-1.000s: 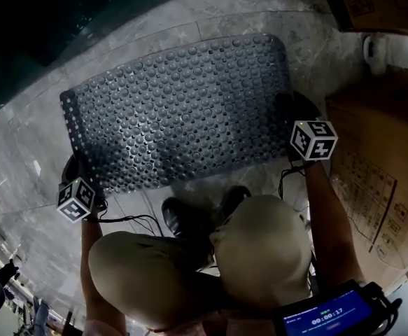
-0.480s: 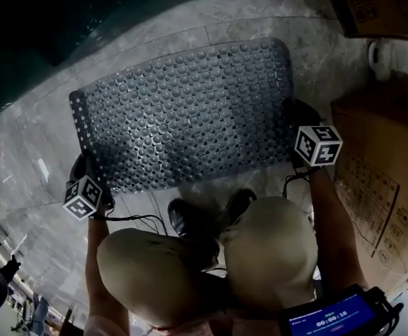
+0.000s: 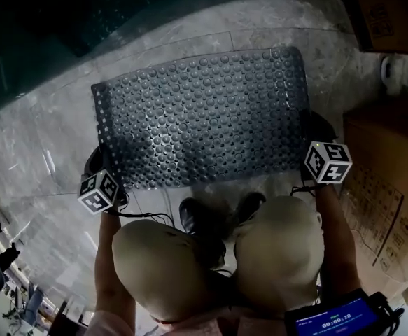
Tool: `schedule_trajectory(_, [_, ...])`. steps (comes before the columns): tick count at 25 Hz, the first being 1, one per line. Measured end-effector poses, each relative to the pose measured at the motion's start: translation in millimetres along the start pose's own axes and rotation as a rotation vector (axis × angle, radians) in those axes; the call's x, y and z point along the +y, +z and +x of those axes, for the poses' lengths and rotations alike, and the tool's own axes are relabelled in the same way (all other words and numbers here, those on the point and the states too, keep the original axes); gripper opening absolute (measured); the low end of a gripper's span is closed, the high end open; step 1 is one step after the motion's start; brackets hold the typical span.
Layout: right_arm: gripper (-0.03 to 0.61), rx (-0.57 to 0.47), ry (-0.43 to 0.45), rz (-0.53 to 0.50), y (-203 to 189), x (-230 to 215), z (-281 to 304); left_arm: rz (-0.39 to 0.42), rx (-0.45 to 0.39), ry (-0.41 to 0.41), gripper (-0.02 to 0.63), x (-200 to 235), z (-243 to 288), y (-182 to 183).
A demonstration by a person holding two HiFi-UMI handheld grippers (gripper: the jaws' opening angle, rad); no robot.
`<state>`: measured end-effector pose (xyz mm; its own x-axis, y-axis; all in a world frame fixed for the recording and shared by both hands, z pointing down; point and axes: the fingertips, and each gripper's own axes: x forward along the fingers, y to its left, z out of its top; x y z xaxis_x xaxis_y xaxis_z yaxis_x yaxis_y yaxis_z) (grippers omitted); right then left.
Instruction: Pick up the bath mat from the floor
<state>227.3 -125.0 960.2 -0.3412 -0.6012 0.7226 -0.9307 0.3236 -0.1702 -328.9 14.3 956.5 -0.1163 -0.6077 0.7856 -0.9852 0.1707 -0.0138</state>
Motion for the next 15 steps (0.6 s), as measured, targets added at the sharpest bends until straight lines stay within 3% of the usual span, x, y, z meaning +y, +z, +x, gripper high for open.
schedule_trajectory(15, [0.029,0.005,-0.002,-0.054,20,23,-25,-0.017,-0.009,-0.025,0.037,-11,-19,14])
